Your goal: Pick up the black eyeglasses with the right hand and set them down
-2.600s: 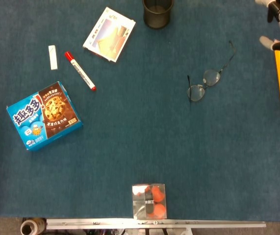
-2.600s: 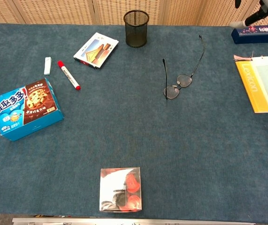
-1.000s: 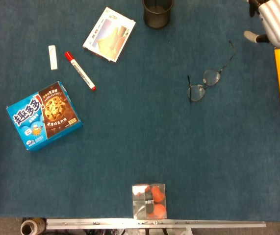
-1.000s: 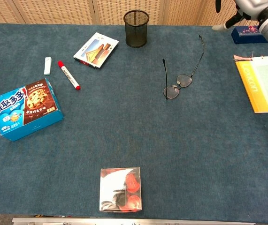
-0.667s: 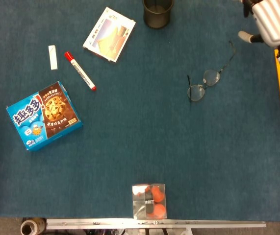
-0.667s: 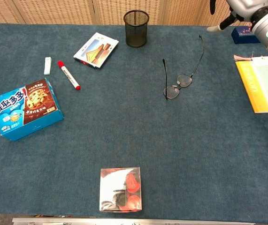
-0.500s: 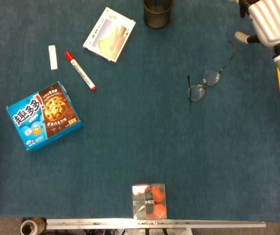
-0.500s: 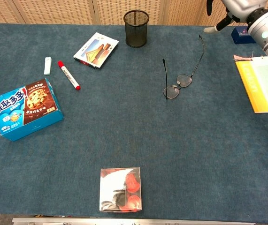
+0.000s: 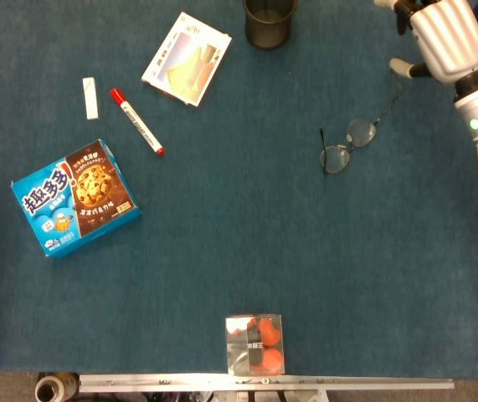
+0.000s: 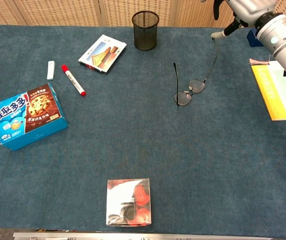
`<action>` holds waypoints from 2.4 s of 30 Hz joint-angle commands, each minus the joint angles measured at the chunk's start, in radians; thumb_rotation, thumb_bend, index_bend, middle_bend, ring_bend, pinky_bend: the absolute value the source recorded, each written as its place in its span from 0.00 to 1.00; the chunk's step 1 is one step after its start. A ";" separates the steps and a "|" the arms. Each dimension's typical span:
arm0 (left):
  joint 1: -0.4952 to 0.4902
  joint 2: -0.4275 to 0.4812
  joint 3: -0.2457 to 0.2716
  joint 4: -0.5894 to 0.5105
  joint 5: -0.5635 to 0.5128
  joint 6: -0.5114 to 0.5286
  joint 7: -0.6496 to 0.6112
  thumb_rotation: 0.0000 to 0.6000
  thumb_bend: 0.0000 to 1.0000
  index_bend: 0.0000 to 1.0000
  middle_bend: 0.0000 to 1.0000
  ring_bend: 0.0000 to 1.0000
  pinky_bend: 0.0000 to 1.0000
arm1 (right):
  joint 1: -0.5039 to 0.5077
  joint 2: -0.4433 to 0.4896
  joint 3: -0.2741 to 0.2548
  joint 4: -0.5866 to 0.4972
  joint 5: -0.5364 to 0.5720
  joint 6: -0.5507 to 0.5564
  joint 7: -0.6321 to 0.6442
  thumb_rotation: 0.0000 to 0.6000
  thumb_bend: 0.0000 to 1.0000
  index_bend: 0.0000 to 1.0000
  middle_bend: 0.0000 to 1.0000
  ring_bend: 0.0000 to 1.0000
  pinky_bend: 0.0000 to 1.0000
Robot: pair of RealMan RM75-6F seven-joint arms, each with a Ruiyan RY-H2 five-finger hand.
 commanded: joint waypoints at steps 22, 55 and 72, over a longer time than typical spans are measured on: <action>0.000 0.000 0.000 0.000 0.000 0.000 0.000 1.00 0.06 0.43 0.31 0.26 0.44 | 0.002 -0.006 -0.021 -0.058 -0.023 0.032 -0.011 1.00 0.06 0.28 0.58 0.34 0.25; 0.000 0.000 0.000 0.000 0.000 0.000 0.000 1.00 0.06 0.44 0.31 0.26 0.44 | 0.004 -0.042 -0.052 -0.114 -0.054 0.033 -0.068 1.00 0.06 0.28 0.58 0.34 0.25; 0.000 0.000 0.000 0.000 0.000 0.000 0.000 1.00 0.06 0.47 0.31 0.26 0.44 | -0.005 -0.067 -0.075 -0.108 -0.073 0.035 -0.089 1.00 0.06 0.28 0.58 0.34 0.25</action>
